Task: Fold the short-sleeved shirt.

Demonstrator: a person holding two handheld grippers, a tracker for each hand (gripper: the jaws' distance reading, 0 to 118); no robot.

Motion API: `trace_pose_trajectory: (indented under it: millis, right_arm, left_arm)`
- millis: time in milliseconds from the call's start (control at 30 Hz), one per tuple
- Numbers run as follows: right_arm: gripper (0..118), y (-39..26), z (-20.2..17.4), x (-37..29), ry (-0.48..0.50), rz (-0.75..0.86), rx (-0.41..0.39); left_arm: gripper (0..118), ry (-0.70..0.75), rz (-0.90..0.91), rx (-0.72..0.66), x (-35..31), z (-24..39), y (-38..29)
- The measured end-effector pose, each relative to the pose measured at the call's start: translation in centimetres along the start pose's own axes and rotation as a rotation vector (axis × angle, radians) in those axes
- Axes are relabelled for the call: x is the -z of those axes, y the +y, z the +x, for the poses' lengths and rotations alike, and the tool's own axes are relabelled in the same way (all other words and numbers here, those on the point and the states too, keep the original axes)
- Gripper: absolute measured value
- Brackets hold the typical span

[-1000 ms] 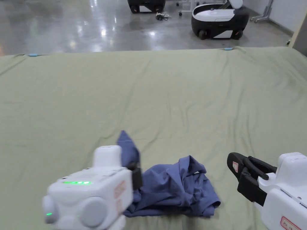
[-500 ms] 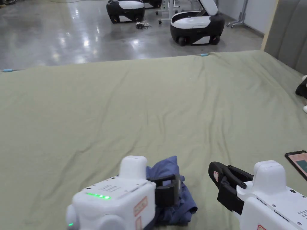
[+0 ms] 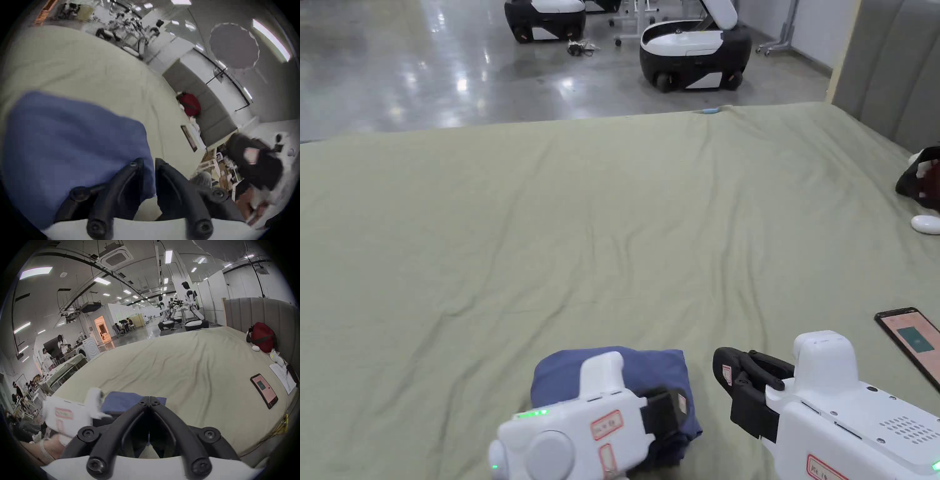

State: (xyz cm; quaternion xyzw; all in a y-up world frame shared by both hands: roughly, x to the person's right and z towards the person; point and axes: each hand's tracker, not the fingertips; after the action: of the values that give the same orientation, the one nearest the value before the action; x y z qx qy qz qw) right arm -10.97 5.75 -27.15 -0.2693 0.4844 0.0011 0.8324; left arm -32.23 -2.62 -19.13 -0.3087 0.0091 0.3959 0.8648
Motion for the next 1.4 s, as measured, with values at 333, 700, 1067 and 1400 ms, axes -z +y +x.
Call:
trace_pose_trajectory:
  millis: [333,700,1067,1400]
  right_arm:
    - [3,-1.2,-0.9,7.3,0.137,-0.173,0.152]
    - [3,-4.1,0.0,10.9,0.025,-0.306,0.240]
    - [3,-2.6,-1.2,8.0,0.019,-0.267,0.188]
    - [3,-0.9,-5.5,9.6,0.058,-0.274,0.083]
  left_arm:
    - [99,0.058,0.231,0.116,-13.3,-1.8,2.4]
    - [110,-0.146,0.097,-0.324,-11.6,-13.1,-1.0]
    - [42,0.073,0.091,-0.266,-8.1,-11.2,3.3]
    - [42,0.368,0.155,-0.235,-31.4,-25.4,9.4]
